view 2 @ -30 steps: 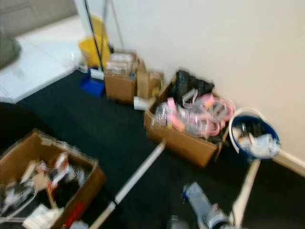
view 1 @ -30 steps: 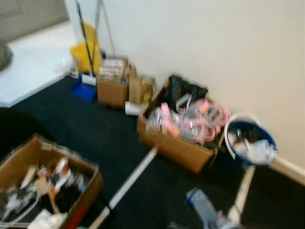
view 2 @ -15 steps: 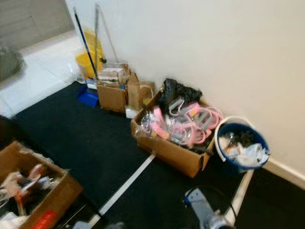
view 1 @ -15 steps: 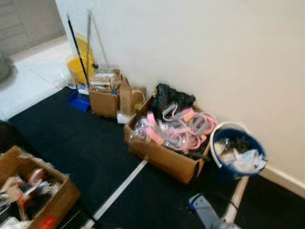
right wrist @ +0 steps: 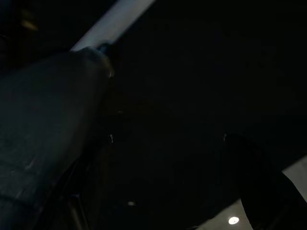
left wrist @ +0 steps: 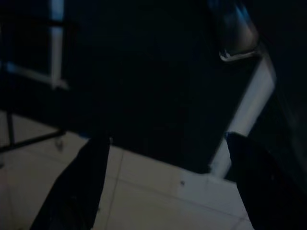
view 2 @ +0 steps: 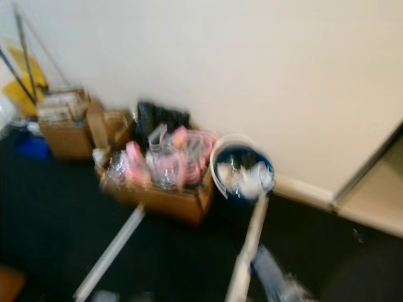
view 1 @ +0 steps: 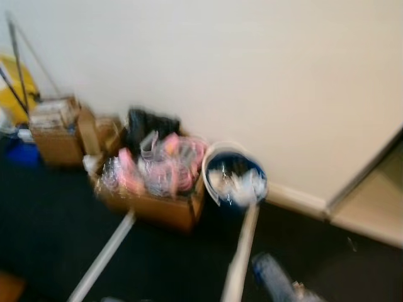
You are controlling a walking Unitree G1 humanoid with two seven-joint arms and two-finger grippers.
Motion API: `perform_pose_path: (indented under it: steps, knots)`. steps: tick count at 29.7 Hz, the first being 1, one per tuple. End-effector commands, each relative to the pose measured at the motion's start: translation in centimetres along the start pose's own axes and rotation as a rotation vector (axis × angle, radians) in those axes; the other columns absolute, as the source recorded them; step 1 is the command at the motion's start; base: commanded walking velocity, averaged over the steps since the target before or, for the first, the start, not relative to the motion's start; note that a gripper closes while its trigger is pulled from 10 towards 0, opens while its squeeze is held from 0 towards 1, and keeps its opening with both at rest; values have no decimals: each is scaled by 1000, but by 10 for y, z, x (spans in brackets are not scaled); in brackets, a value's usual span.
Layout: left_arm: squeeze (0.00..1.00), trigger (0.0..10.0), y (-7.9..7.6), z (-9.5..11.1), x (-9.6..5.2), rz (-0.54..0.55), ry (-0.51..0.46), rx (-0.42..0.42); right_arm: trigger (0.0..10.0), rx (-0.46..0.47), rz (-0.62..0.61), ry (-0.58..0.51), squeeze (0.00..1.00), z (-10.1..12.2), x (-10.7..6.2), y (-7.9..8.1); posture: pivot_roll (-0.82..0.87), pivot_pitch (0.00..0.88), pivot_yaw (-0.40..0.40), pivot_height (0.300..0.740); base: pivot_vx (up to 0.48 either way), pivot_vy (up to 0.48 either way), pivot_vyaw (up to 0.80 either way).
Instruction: Picking trash to rubbish bin
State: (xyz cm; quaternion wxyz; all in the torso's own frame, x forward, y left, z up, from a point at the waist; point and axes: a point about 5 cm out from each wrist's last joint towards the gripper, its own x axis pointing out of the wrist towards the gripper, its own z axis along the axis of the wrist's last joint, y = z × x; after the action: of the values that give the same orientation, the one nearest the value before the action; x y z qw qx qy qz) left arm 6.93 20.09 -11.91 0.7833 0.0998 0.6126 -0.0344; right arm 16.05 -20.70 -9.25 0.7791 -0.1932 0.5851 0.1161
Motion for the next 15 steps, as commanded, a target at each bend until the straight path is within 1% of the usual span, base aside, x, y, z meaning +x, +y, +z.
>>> perform_pose_path:
  steps: [1,8,10,15]
  knots:
    - [0,10000,4,14,1,10,-53,-8,10000,8,17,-10,0,4,1,7,66,14,-5,740,0,-461,0]
    - [0,10000,3,13,1,7,-52,-3,10000,-3,18,-3,0,4,1,6,62,14,-4,740,0,-465,0]
    - [0,10000,3,14,1,6,-52,-3,10000,-24,23,2,0,4,1,6,62,14,-4,740,0,-465,-697]
    - [0,10000,3,13,1,5,-52,-2,10000,-11,23,6,0,2,1,7,59,14,-4,740,0,-465,-800]
